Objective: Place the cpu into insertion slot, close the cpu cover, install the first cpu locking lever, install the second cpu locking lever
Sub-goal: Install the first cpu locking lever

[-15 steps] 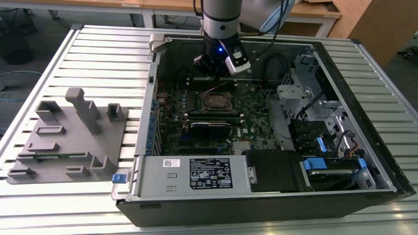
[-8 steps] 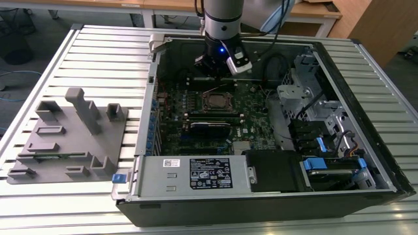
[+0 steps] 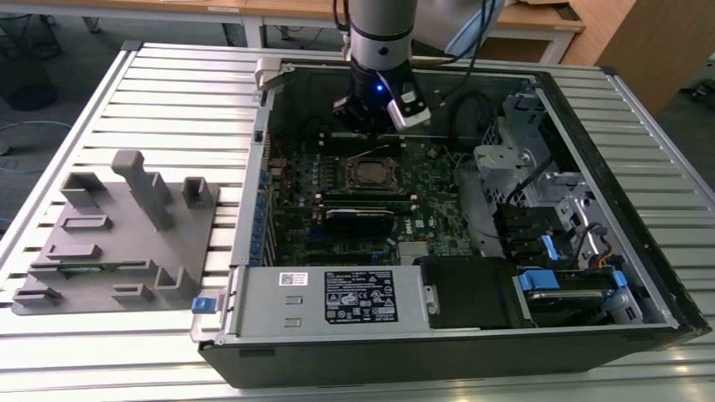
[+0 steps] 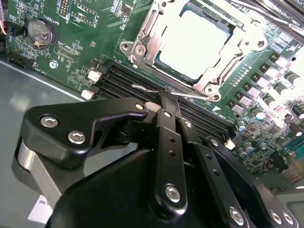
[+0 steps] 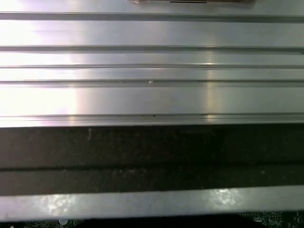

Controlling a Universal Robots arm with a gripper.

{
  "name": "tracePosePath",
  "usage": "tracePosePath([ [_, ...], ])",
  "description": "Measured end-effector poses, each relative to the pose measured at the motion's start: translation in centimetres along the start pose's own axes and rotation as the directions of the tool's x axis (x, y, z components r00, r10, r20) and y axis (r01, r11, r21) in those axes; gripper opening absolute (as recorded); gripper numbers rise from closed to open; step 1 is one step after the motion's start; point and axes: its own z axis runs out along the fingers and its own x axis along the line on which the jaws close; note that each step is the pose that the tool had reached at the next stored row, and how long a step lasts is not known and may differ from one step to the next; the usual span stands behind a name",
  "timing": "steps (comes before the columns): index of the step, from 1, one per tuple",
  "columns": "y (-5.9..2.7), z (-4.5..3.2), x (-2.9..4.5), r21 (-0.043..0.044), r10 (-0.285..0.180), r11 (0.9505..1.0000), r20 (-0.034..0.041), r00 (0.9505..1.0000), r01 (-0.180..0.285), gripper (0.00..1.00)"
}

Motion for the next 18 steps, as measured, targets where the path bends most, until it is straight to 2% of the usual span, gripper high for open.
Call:
tracePosePath([
  [10, -0.06, 0.57, 0.03, -0.0001, 0.0, 1.0, 0.0004, 1.0, 0.0, 0.11],
  [18, -0.06, 0.72, -0.35, -0.0002, 0.0, 1.0, 0.0005, 1.0, 0.0, 0.11],
])
